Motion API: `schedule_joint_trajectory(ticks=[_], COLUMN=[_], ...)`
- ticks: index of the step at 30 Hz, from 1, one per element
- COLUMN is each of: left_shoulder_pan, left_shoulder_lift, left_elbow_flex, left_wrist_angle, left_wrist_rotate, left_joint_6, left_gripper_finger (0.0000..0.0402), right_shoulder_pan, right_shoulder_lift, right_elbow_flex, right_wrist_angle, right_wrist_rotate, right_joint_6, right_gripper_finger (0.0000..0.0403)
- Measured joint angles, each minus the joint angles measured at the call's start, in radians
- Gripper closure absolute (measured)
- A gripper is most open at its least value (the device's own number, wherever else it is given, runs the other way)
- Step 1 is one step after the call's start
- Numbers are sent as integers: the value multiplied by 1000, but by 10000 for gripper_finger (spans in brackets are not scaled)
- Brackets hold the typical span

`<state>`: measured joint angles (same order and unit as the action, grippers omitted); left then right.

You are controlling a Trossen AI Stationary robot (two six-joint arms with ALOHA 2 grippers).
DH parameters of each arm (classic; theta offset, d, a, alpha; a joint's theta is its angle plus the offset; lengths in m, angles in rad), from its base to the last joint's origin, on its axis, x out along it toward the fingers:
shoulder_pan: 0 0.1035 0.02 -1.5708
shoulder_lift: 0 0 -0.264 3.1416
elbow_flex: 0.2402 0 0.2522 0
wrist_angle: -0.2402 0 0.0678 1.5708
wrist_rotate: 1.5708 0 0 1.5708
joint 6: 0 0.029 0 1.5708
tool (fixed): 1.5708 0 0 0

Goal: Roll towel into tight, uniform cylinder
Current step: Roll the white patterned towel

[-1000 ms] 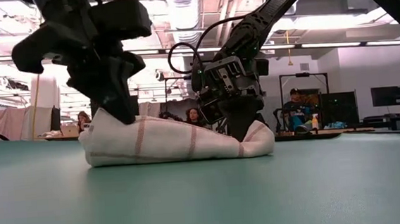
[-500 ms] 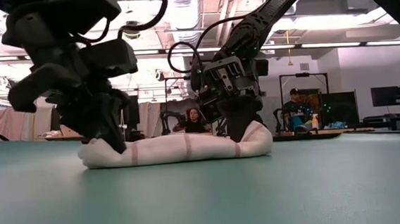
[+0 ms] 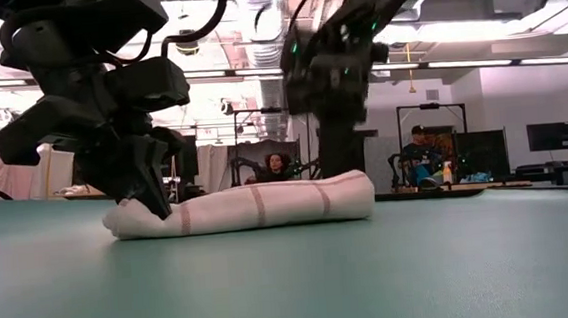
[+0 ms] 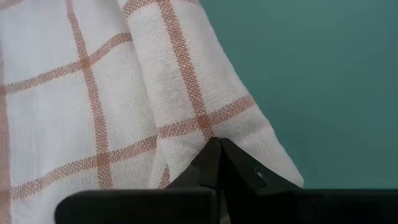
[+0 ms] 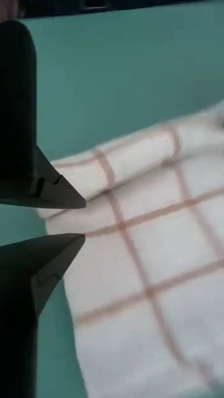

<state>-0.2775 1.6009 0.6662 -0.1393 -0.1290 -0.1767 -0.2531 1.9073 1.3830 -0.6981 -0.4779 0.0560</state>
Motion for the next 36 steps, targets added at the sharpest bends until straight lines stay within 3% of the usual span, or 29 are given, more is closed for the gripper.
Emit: schedule_joint_trajectory(ticks=[6, 10, 12, 15, 17, 21, 25, 30, 36], left_shoulder_pan=[0, 0, 0, 13, 30, 73, 122, 174, 203], left_shoulder_lift=[1, 2, 2, 2, 2, 2, 2, 2, 2], left_elbow_flex=[-2, -2, -2, -2, -2, -2, -2, -2, -2], left_wrist_angle=[5, 6, 6, 6, 6, 6, -3, -14, -16], left_wrist_rotate=[2, 21, 35, 67, 103, 165, 211, 235, 221], left_joint_6=[18, 79, 126, 199, 245, 360, 472, 500, 510], left_gripper_finger=[401, 401, 401, 401, 401, 401, 402, 401, 401], right_shoulder_pan=[16, 74, 112, 178, 209, 228, 274, 358, 419], right_shoulder_lift=[-232, -424, -497, -546, -549, -514, -430, -300, -166], right_elbow_flex=[0, 2, 4, -1, -37, -116, -169, -174, -173], right_wrist_angle=[-12, -11, -62, -199, -207, -123, -69, 31, 193], right_wrist_rotate=[-2, 13, 83, 290, 387, 358, 309, 351, 383], right_joint_6=[-328, -421, -457, -592, -666, -684, -710, -853, -889], right_gripper_finger=[307, 313, 315, 315, 313, 281, 218, 139, 118])
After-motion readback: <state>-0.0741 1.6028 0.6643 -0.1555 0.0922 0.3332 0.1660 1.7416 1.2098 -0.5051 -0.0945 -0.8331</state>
